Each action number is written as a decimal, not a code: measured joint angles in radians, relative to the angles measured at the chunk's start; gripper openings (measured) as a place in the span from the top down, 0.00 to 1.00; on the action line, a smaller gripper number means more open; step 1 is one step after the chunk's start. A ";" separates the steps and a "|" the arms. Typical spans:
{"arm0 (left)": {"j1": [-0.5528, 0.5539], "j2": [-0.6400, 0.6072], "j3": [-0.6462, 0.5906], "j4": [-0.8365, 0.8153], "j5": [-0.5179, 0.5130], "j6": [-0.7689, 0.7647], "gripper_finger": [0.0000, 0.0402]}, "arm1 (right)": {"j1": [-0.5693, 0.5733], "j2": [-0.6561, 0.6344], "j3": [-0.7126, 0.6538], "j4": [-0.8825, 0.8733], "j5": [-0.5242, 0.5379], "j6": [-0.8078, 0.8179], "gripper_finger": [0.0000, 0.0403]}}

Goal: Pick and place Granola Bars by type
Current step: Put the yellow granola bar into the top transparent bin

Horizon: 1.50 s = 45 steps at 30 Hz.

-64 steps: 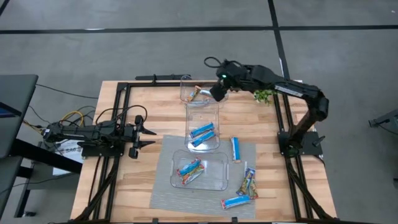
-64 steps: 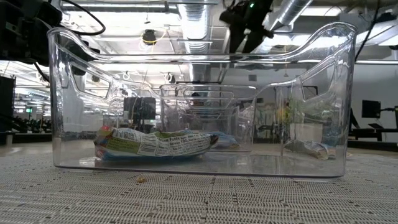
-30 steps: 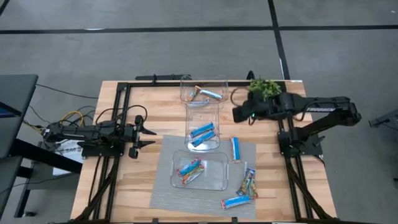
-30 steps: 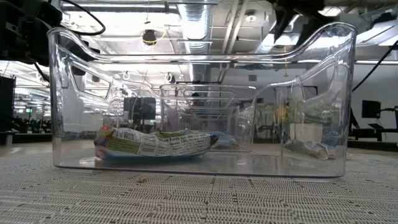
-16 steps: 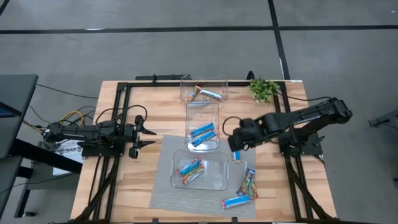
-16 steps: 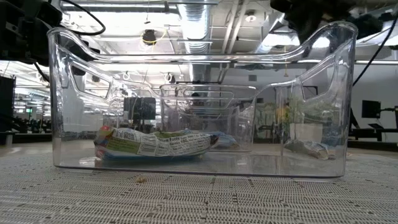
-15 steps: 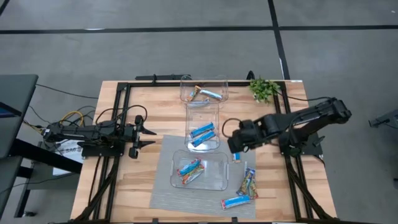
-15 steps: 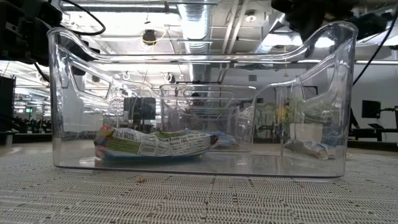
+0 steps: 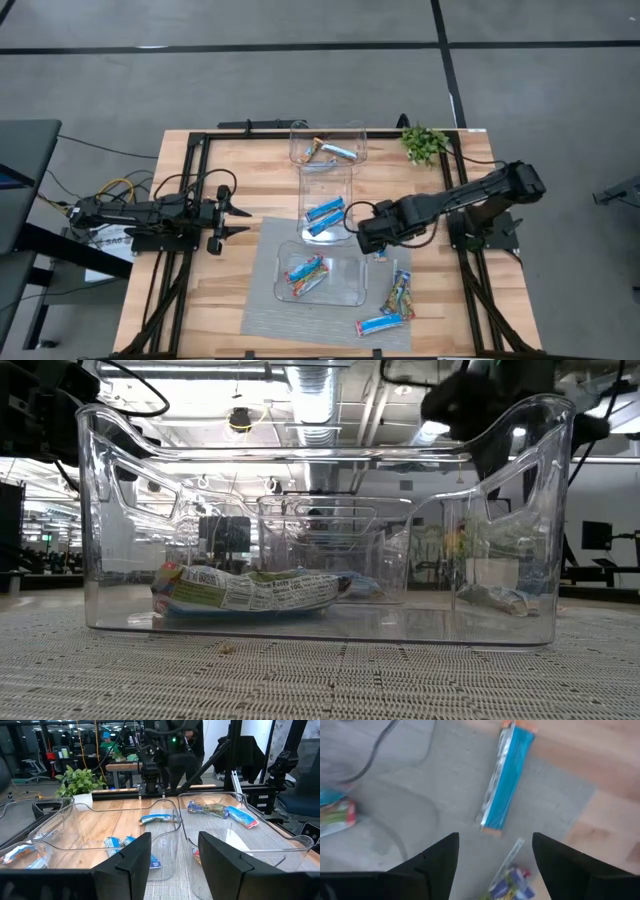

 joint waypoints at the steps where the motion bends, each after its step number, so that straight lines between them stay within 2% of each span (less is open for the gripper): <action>1: 0.000 0.000 0.000 0.000 0.000 -0.002 0.61 | -0.008 0.012 0.000 -0.002 0.007 -0.016 0.39; 7: 0.000 0.000 0.000 0.000 0.000 0.007 0.61 | -0.042 0.090 -0.010 0.004 0.058 -0.053 0.39; 14: 0.000 0.000 0.000 0.000 0.001 0.008 0.61 | -0.056 0.080 -0.180 0.240 0.032 -0.044 0.39; 18: 0.000 0.000 0.000 0.000 0.001 0.004 0.61 | -0.076 0.072 -0.235 0.300 0.029 -0.033 0.39; 25: 0.000 0.000 0.000 0.000 0.001 0.004 0.61 | -0.109 0.070 -0.269 0.350 0.034 -0.074 0.39; 45: 0.000 0.000 0.000 0.000 0.001 0.006 0.61 | -0.082 0.043 -0.274 0.378 0.038 -0.074 0.39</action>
